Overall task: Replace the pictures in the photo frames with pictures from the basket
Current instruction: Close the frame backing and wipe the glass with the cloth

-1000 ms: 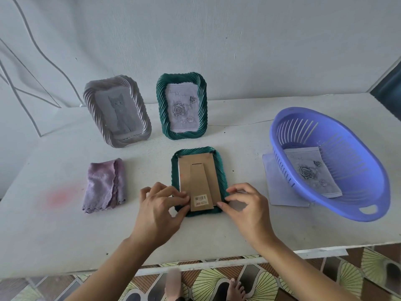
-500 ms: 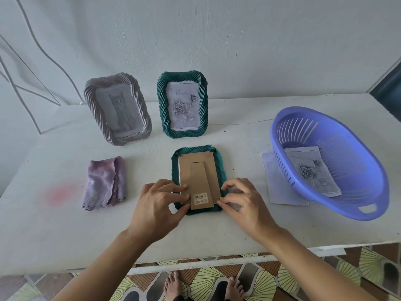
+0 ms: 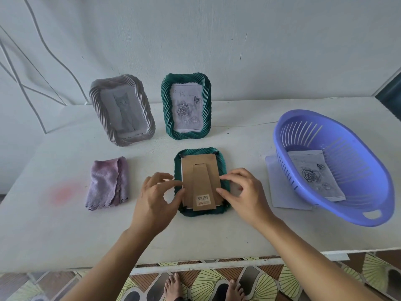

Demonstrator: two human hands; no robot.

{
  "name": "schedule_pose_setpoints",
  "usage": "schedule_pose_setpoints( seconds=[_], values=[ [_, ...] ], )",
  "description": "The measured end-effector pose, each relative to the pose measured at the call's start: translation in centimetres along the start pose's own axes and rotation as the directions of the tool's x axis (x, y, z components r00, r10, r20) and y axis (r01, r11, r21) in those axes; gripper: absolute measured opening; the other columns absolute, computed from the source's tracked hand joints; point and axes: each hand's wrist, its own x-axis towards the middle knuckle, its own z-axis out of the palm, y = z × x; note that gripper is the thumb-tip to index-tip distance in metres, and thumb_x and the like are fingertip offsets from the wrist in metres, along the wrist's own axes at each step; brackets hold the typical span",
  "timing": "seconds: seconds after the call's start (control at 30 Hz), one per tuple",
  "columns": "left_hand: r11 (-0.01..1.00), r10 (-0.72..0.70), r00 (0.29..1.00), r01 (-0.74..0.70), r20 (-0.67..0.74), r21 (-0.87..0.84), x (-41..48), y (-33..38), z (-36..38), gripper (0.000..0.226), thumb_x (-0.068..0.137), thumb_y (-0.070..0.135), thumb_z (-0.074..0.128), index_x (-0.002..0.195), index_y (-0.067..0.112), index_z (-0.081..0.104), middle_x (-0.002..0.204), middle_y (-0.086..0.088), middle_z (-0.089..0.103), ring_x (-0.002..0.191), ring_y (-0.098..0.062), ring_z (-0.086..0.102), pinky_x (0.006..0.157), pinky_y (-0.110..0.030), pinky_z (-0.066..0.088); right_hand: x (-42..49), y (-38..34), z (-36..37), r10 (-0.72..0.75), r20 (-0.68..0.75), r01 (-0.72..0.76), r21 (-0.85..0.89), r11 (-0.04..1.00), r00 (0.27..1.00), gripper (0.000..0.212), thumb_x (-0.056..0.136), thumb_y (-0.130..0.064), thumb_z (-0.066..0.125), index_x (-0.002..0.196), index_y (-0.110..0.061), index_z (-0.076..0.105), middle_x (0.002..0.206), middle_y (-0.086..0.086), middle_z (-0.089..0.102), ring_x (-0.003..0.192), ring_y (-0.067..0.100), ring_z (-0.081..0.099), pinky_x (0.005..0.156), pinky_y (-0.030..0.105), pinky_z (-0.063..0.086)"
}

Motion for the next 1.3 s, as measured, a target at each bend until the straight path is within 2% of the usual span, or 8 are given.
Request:
schedule_pose_setpoints(
  seconds=[0.1,0.27,0.53,0.7,0.97,1.03,1.13,1.3],
  values=[
    [0.994,-0.11,0.994,0.11,0.009,0.001,0.8,0.3,0.3,0.032,0.084,0.041,0.075,0.11,0.021,0.076,0.105,0.005,0.066,0.096,-0.017,0.062,0.086,-0.04,0.053,0.7,-0.1,0.5,0.043,0.001,-0.043,-0.023,0.999,0.999,0.027,0.075,-0.021,0.085,0.1,-0.015,0.078,0.098,-0.008,0.062,0.091,0.007,0.061,0.085,0.022,0.051],
    [0.993,-0.119,0.993,0.119,-0.001,0.002,1.3,1.4,0.7,0.035,0.078,0.042,0.081,0.106,0.02,0.078,0.084,0.003,0.06,0.074,-0.018,0.059,0.073,-0.041,0.052,0.8,0.2,0.7,0.018,0.022,-0.018,-0.021,1.0,1.0,0.026,0.073,-0.019,0.086,0.097,-0.015,0.079,0.096,-0.012,0.065,0.093,0.007,0.061,0.085,0.026,0.052],
    [0.983,-0.176,0.984,0.177,0.02,-0.048,1.8,1.7,0.7,0.039,0.074,0.032,0.086,0.108,0.016,0.077,0.086,-0.001,0.061,0.077,-0.016,0.057,0.068,-0.028,0.043,1.3,0.7,0.5,-0.068,0.042,0.071,-0.063,0.995,0.997,0.024,0.072,-0.021,0.088,0.094,-0.014,0.08,0.097,-0.01,0.07,0.092,0.012,0.062,0.082,0.032,0.055],
    [0.972,-0.213,0.976,0.216,0.042,-0.093,2.1,1.6,0.9,0.039,0.073,0.028,0.088,0.108,0.013,0.077,0.086,0.0,0.057,0.073,-0.005,0.05,0.064,-0.007,0.033,1.6,0.6,0.4,-0.083,0.061,0.088,-0.083,0.993,0.995,0.023,0.072,-0.023,0.088,0.092,-0.013,0.08,0.096,-0.009,0.07,0.09,0.013,0.062,0.08,0.034,0.055],
    [0.976,-0.197,0.979,0.201,0.051,-0.089,2.1,1.4,0.5,0.048,0.072,0.035,0.087,0.116,0.022,0.074,0.085,0.006,0.056,0.076,0.0,0.053,0.067,-0.006,0.034,2.1,-0.2,0.5,-0.047,-0.012,0.046,-0.079,0.996,0.999,0.006,0.077,-0.017,0.083,0.082,-0.016,0.079,0.087,-0.007,0.069,0.08,0.008,0.063,0.073,0.033,0.055],
    [0.984,-0.161,0.983,0.166,0.083,-0.063,2.0,1.4,0.3,0.054,0.075,0.037,0.084,0.125,0.027,0.068,0.092,0.005,0.056,0.079,-0.004,0.056,0.072,-0.013,0.039,2.5,-0.6,0.6,-0.009,-0.043,0.005,-0.085,0.996,0.999,0.015,0.074,-0.019,0.085,0.086,-0.017,0.076,0.091,-0.006,0.062,0.079,0.007,0.061,0.073,0.027,0.053],
    [0.992,-0.128,0.986,0.126,0.11,0.026,1.8,1.6,0.5,0.052,0.08,0.038,0.079,0.13,0.033,0.063,0.12,0.001,0.05,0.098,-0.016,0.058,0.088,-0.038,0.046,2.8,-0.9,0.8,0.122,-0.042,-0.126,-0.11,0.986,0.992,0.042,0.074,-0.028,0.085,0.111,-0.021,0.069,0.1,-0.004,0.054,0.082,0.011,0.058,0.076,0.022,0.049],
    [0.981,-0.022,0.984,-0.012,0.177,0.192,1.4,2.6,1.0,0.031,0.1,0.04,0.049,0.128,0.051,0.058,0.145,0.011,0.043,0.125,-0.021,0.04,0.094,-0.042,0.033,3.9,-1.8,0.6,0.275,0.057,-0.267,-0.114,0.957,0.96,0.05,0.075,-0.031,0.083,0.119,-0.015,0.063,0.096,-0.003,0.062,0.089,0.017,0.06,0.082,0.037,0.053]
  ],
)
